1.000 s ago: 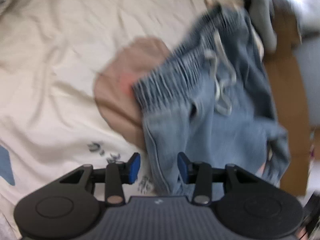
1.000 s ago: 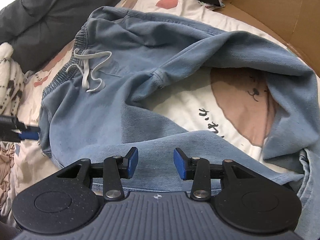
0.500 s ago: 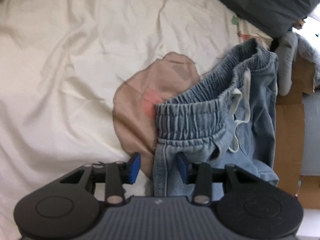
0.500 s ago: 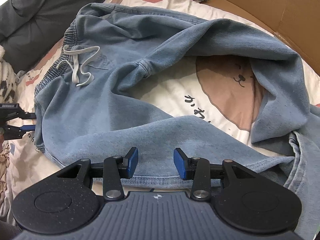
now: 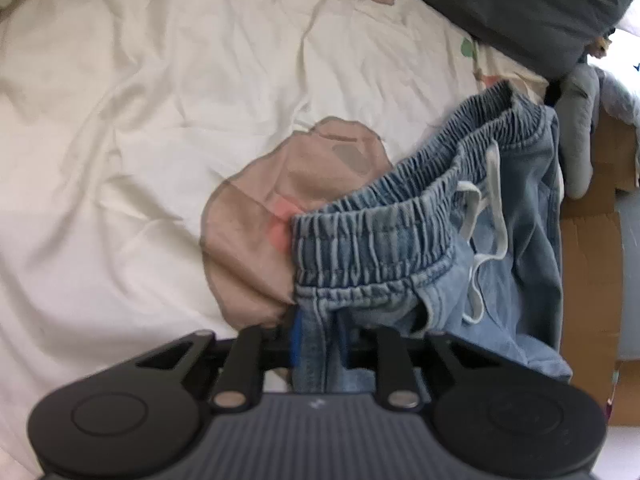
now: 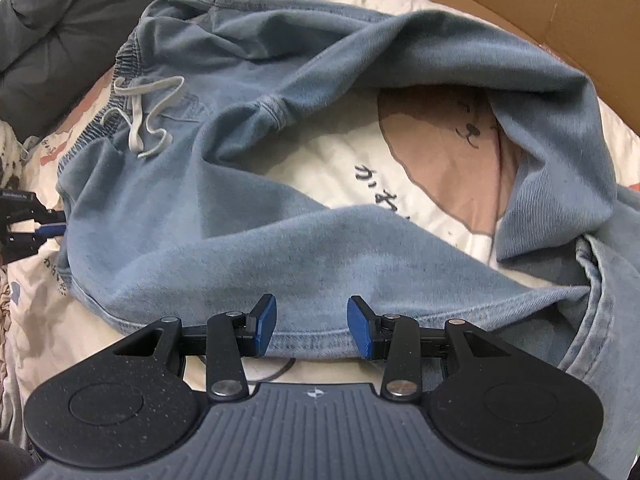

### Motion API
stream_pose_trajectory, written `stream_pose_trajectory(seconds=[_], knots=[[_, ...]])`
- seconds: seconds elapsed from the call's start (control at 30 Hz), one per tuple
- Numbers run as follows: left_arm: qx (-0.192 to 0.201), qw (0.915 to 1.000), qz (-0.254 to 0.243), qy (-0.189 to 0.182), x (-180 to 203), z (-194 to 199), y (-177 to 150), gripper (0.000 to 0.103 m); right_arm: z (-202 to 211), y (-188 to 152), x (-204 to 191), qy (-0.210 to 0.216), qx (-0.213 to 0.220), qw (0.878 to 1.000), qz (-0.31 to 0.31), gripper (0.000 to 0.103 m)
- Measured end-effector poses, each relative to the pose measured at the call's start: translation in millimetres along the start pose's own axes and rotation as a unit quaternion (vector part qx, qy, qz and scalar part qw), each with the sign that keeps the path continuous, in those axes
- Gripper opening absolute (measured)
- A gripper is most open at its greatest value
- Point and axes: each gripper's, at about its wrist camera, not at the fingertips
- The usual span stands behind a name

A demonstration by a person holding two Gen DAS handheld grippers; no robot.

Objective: Fold clothes

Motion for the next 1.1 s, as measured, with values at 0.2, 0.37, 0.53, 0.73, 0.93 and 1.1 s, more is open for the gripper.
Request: stream_pose_trajectory(seconds=[0.2, 0.37, 0.53, 0.73, 0.93, 1.1], knots=[[0.054, 0.9941, -0.090, 0.027, 17.5, 35.5, 13.4, 0.011, 4.6, -6.0, 8.2, -0.003, 0.003, 1.000, -0.006, 0.047], [0.049, 0.9911, -0.119, 0.035, 16.4, 36.9, 15.8, 0.011, -3.4, -13.3, 17.4, -0.018, -0.016, 1.000, -0.018, 0.047], [0.019, 0.9997, -0.012, -0.005, -10.8, 28.7, 20.3, 0.018, -4.2, -17.6, 23.8, -0.019, -0.016, 0.999, -0.032, 0.046], [0.018, 0.9994, 0.014, -0.027, -16.3, 22.7, 20.0, 0.046, -1.7, -21.9, 28.9, -0.012, -0.010, 0.999, -0.047, 0.047], [0.006, 0.9930, 0.093, -0.073, -30.6, 13.1, 13.3, 0.046, -0.8, -24.7, 30.0, -0.006, -0.005, 0.999, -0.053, 0.047], [0.003, 0.9932, 0.090, -0.075, -31.9, 2.2, 11.9, 0.043, -1.4, -27.1, 31.0, -0.003, -0.008, 0.999, -0.052, 0.047]])
Point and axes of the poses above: each gripper's, at about its wrist camera, not at the fingertips, and z roughly against the way its jaws point, x to its right, y to its top, and after that the axes turned 2 degrees about z, right-handed
